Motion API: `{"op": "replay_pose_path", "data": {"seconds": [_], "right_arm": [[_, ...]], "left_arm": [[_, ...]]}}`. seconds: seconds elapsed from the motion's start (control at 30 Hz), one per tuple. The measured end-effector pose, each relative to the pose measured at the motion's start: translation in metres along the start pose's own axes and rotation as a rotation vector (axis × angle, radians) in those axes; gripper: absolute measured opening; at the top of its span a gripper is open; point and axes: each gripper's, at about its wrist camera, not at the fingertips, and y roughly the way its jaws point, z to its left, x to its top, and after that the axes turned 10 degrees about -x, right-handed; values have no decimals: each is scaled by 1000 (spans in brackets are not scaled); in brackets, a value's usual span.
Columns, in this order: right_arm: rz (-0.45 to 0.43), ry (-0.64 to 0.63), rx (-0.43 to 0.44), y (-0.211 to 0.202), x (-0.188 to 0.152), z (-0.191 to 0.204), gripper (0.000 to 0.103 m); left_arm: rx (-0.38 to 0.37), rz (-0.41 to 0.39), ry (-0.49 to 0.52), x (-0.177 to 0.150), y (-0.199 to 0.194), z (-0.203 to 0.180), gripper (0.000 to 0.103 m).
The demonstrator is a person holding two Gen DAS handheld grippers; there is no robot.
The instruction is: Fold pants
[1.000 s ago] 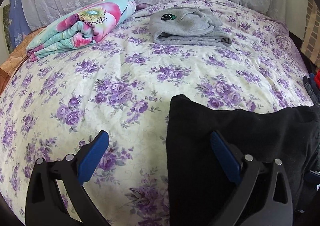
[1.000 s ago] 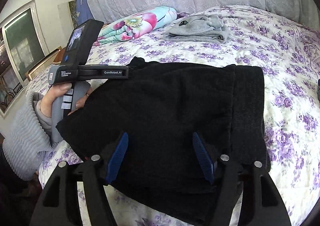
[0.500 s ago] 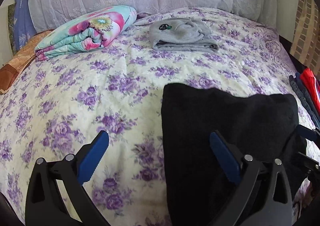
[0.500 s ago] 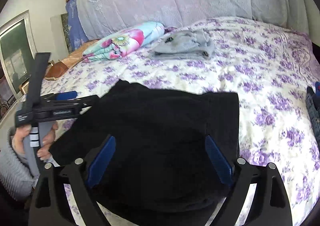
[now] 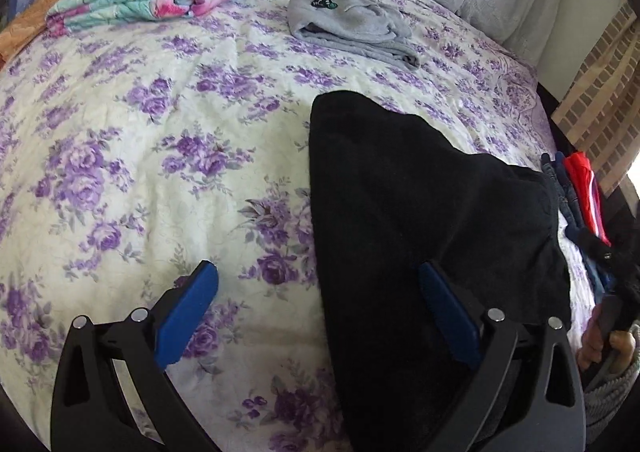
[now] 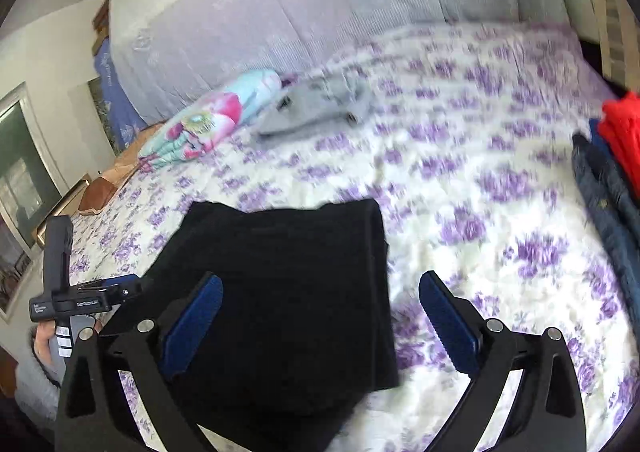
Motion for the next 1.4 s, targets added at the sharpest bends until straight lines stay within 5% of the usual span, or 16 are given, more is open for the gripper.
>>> {"op": "replay_pose_path", "data": {"seconds": [0.07,0.1,0.17,0.27,0.3,0.37,0.47,0.5,0.53,0.8,1.07,1.2,1.23,1.3,1.33,1.4], "right_arm": [[96,104,88,26,-2,-14,100],[62,90,93,26,-1,-11,100],[83,27,150,33,2,6,92],[81,-68,84,44,-1,32,81],[72,-87,75,43,-2,35,78],[65,-63,108,36,0,33,53],[10,-72,117,17,8,35,46],[-10,-92,114,12,13,41,46],[-26,-111,114,9,20,47,44],[-174,-179,77,20,150,79,38],[-315,-198,-66,118,317,113,40],[-322,-291,-255,215,331,116,52],[-324,-309,-299,236,324,111,60],[-383,-228,-253,247,312,90,66],[-384,-171,-208,247,313,78,76],[-423,-130,-189,235,312,70,79]], "left_arm": [[-35,3,-27,1,3,2,98],[-61,5,-15,1,3,-2,97],[-96,18,35,0,6,-17,83],[-65,44,130,3,18,-35,72],[-79,49,140,6,20,-35,66],[-112,50,120,14,19,-34,54],[-78,6,193,26,6,-46,31],[-107,-11,204,33,1,-49,18],[-130,-25,211,40,-4,-51,17],[-43,-239,296,167,-9,-72,16],[106,-333,261,340,64,-46,18],[239,-261,117,374,147,6,48],[276,-241,81,373,166,22,50],[244,-212,33,363,191,48,62],[230,-255,18,355,190,55,71],[246,-301,32,349,183,57,76]]}}
